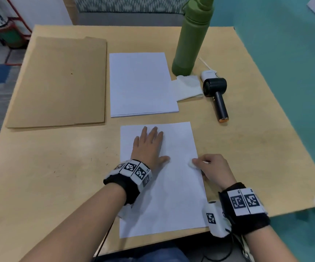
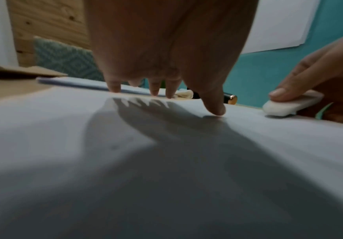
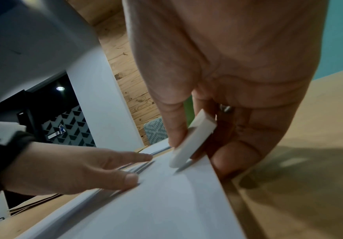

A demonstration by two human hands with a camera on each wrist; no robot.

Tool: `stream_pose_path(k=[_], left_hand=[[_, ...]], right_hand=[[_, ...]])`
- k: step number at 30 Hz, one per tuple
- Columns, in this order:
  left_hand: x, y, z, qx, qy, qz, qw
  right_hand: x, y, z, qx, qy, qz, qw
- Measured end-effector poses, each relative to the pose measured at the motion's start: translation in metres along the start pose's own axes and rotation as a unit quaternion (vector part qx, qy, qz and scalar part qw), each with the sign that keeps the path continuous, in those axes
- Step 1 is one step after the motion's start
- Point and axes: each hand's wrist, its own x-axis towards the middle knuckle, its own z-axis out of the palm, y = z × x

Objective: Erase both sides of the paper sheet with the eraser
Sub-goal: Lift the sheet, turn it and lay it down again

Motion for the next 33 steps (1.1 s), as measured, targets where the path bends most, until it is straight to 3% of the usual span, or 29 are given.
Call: stream_pose_path(k=[3, 6, 9, 16, 24, 30, 33], left_hand=[[0.011, 0.002, 0.005, 0.001, -0.029, 0.005, 1.0], [0.017, 0.004, 0.001, 0.011, -0.054, 0.007, 0.998], [0.02, 0.007, -0.001, 0.005, -0.068, -0.004, 0.998], [0.022, 0.013, 0.0, -0.029, -0.024, -0.032, 0.999], [0.029, 0.014, 0.003, -0.033, -0.063, -0.046, 0.996], [0.03, 0.014, 0.004, -0.032, -0.072, -0.051, 0.996], [0.03, 0.014, 0.004, -0.032, -0.076, -0.049, 0.995]], right_hand=[[-0.001, -0.006, -0.002, -0.043, -0.004, -0.005, 0.999], [0.006, -0.018, -0.004, -0.095, 0.036, -0.038, 0.994], [0.021, -0.042, -0.002, -0.029, 0.01, -0.049, 0.998], [0.068, -0.079, 0.023, -0.107, -0.015, -0.132, 0.985], [0.067, -0.069, 0.02, -0.236, -0.095, -0.185, 0.949], [0.077, -0.077, 0.029, -0.236, -0.063, -0.212, 0.946], [0.064, -0.065, 0.023, -0.267, -0.116, -0.217, 0.932]])
